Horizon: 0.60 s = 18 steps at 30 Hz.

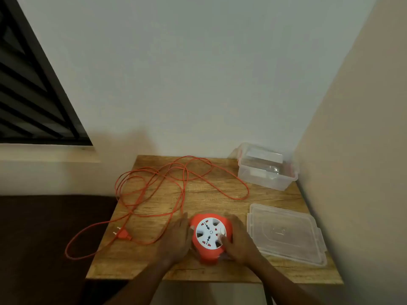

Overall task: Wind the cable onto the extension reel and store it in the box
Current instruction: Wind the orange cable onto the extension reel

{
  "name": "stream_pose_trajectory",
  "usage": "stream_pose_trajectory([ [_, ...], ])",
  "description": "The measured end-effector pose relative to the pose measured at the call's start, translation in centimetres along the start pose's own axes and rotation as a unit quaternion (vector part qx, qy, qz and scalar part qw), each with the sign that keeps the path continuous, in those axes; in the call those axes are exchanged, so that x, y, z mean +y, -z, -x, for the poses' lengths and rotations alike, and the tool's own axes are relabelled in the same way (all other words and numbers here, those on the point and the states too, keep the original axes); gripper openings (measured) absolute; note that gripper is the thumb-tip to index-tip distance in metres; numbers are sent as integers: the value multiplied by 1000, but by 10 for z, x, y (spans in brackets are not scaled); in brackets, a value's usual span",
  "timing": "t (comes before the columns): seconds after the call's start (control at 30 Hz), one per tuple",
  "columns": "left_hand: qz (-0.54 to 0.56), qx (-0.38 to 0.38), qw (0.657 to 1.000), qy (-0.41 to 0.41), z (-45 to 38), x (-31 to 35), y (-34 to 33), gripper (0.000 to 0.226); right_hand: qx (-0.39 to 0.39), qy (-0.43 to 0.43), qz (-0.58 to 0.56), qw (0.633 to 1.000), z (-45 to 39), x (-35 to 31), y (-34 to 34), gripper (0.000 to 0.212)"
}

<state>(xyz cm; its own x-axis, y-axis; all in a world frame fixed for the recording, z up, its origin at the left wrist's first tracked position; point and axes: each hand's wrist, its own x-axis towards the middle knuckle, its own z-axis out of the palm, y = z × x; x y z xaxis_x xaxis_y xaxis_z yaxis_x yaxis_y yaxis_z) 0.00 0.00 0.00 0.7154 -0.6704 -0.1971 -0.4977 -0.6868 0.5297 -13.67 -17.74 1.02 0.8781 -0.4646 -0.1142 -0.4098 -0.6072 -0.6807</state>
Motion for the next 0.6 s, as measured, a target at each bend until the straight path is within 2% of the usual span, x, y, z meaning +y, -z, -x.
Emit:
stream_pose_trajectory([
  [0.1,141,1,990,25,0,8,-3,51,1,-17,-27,999,-1,-3,-3,69],
  [0.2,294,10,952,88,-2,18,-1,14,-6,-49,-24,998,-1,-5,-6,77],
  [0.33,387,34,914,119,-15,22,9,13,26,-59,-69,996,-6,-6,-4,74],
  [0.5,523,49,838,147,-37,27,29,17,92,-39,-98,990,-21,-24,13,74],
  [0.6,595,63,787,151,-54,31,45,30,122,-20,-94,988,-30,-39,26,76],
])
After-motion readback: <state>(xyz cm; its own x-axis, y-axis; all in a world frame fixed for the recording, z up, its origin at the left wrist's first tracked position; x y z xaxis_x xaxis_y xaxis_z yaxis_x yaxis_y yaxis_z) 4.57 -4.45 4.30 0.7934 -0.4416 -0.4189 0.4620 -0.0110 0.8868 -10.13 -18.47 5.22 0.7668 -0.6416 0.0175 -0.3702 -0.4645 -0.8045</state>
